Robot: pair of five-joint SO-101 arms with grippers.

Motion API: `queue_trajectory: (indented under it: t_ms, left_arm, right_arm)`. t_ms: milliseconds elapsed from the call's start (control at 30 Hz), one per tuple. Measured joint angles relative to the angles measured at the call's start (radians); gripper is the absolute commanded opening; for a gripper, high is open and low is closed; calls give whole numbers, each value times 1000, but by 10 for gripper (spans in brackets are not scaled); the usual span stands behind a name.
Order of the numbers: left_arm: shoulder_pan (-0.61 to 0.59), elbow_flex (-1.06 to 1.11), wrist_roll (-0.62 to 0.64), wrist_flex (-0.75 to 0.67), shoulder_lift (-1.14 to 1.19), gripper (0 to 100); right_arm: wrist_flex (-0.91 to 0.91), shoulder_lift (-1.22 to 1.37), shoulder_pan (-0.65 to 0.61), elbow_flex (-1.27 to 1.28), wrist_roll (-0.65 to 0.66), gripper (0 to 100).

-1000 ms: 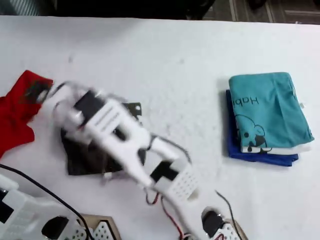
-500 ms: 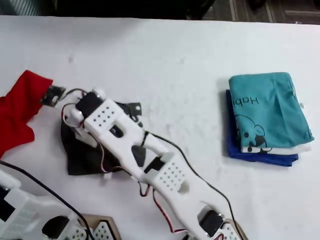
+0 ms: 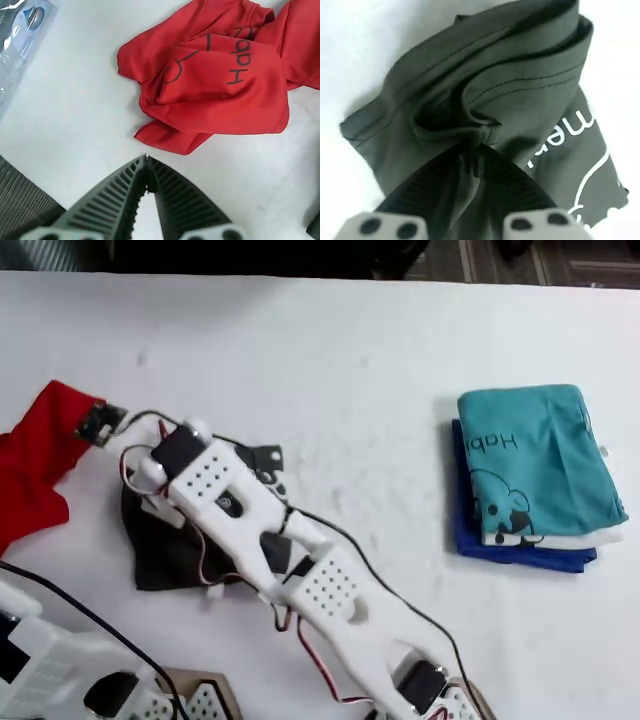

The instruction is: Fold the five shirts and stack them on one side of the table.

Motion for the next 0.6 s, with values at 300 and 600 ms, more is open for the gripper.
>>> queue_trajectory:
  t_ms: [300,600]
  left_arm:
    - [0,0,0,0,0,27]
    - [0,0,0,-21,0,27]
  right_arm:
    - [0,-123,-91,175,0,19]
    - [0,-199,-233,304,0,19]
